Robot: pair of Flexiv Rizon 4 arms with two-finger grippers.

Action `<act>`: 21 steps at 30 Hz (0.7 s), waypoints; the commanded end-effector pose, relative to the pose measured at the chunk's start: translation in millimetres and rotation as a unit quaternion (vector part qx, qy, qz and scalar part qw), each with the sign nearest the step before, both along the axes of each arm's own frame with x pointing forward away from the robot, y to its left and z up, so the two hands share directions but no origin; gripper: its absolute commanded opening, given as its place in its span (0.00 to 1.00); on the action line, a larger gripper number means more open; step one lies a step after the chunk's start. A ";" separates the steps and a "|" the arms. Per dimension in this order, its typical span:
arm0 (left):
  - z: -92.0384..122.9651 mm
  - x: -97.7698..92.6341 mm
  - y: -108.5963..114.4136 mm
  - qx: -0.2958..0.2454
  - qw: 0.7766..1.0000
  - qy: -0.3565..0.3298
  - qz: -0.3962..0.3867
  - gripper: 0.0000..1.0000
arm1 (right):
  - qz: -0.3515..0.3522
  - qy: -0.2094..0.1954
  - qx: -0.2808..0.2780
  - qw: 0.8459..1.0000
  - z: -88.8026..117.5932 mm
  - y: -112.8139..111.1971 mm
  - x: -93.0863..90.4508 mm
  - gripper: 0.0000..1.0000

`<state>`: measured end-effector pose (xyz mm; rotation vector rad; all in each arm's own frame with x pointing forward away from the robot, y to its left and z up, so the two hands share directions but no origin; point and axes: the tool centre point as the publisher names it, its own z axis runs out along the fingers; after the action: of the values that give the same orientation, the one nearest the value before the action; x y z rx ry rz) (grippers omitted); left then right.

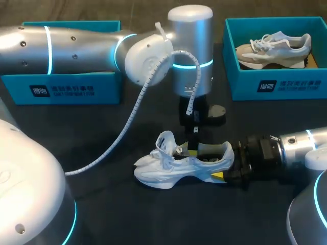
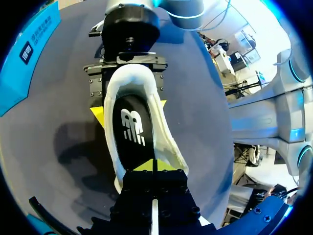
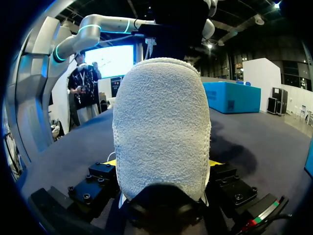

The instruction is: Take the shoe out of the shoebox, open the shoe tongue, remove and reinsert the insole, then place the shoe into the shoebox

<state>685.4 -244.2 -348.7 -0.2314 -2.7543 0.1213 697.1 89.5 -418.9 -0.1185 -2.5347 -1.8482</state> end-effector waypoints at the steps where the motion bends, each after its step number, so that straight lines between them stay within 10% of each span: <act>1: -9.8 -0.6 -5.3 0.005 1.000 0.010 -0.005 0.00 | 0.000 0.000 -0.002 1.000 0.2 0.5 0.1 0.00; 21: -34.6 -21.8 13.2 0.027 1.000 0.009 0.004 0.00 | 0.000 0.000 -0.002 1.000 0.2 0.5 0.1 0.00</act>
<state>667.8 -236.6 -383.3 -0.2029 -2.7308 0.0380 697.1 89.5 -418.9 -0.1184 -2.5347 -1.8483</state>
